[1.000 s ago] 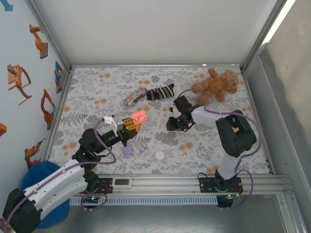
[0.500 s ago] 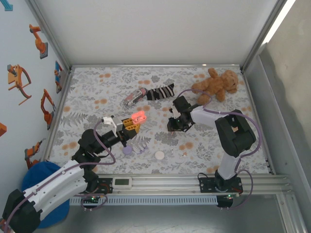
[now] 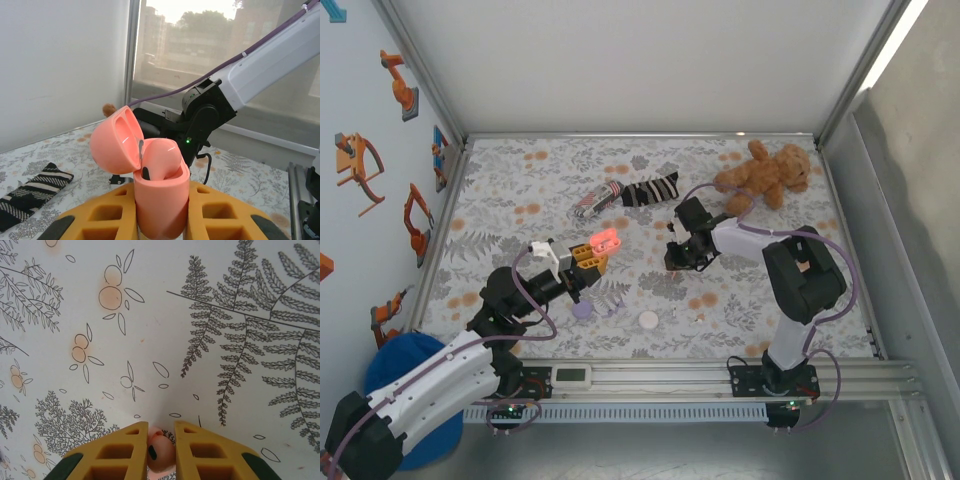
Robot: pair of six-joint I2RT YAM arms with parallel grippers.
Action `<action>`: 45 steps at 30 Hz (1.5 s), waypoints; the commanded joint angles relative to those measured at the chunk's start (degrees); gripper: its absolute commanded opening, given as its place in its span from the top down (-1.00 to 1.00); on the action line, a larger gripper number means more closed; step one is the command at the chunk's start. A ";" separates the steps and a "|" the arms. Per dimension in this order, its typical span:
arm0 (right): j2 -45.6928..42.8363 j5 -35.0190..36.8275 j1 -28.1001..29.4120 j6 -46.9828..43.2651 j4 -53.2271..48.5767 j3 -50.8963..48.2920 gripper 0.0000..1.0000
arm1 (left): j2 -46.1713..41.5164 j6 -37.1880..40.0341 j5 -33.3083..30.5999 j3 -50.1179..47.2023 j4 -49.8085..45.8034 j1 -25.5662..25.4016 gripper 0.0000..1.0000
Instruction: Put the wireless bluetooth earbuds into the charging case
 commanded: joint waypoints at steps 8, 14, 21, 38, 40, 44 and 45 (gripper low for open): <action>-5.01 2.00 0.59 -1.02 -2.05 -0.27 0.67 | -0.75 0.67 -0.84 -0.87 -0.12 -0.13 1.00; -9.03 2.78 0.57 -2.50 -1.87 -0.14 0.67 | 0.67 0.09 -1.85 -1.53 0.79 -0.13 1.00; -17.61 2.72 0.58 -4.69 -1.88 0.90 0.67 | 5.41 -2.03 -1.43 -1.75 5.04 -0.10 1.00; -32.85 -3.65 2.85 -10.95 3.43 6.03 0.66 | 22.22 -7.12 3.69 3.69 18.19 -0.25 1.00; -33.64 -4.28 3.46 -12.11 4.68 6.16 0.66 | 23.75 -7.71 4.91 4.31 19.75 -0.32 1.00; -34.38 -4.94 4.44 -14.04 7.17 6.10 0.67 | 25.18 -8.19 6.62 5.60 20.01 -0.49 1.00; -34.49 -5.02 4.73 -14.43 7.86 5.98 0.66 | 25.24 -8.21 6.98 5.80 20.01 -0.53 1.00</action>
